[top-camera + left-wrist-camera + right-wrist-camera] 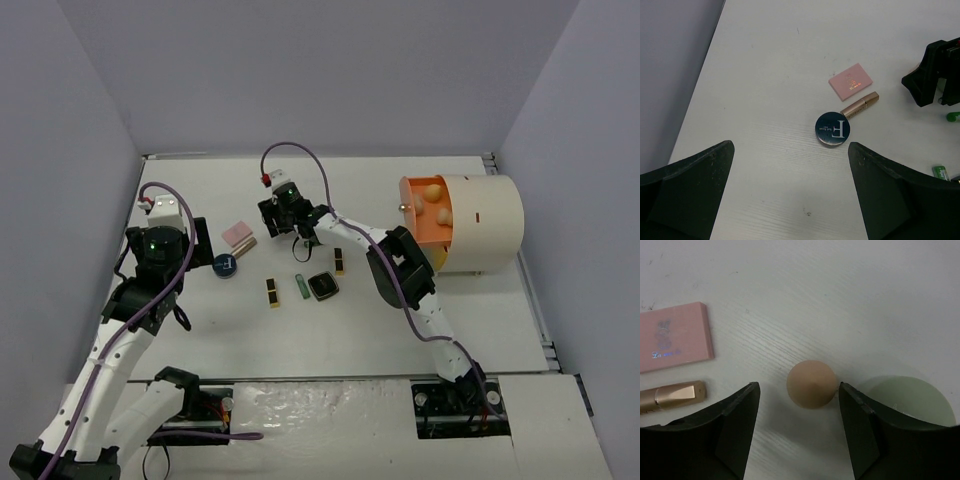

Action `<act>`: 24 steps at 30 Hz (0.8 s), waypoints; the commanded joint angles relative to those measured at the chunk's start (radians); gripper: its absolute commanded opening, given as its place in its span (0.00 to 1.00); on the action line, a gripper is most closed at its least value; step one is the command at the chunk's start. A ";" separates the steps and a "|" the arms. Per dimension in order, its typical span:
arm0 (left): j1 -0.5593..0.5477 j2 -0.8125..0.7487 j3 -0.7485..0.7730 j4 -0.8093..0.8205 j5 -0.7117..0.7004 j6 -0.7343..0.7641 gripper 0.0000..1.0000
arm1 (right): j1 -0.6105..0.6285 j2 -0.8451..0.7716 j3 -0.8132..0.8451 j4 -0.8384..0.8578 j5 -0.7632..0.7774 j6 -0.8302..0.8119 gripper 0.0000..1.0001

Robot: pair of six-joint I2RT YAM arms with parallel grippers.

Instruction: Organize the makeup

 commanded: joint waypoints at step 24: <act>0.008 0.009 0.025 0.042 0.002 -0.023 0.97 | -0.037 -0.786 -0.319 -0.072 0.255 -0.069 0.00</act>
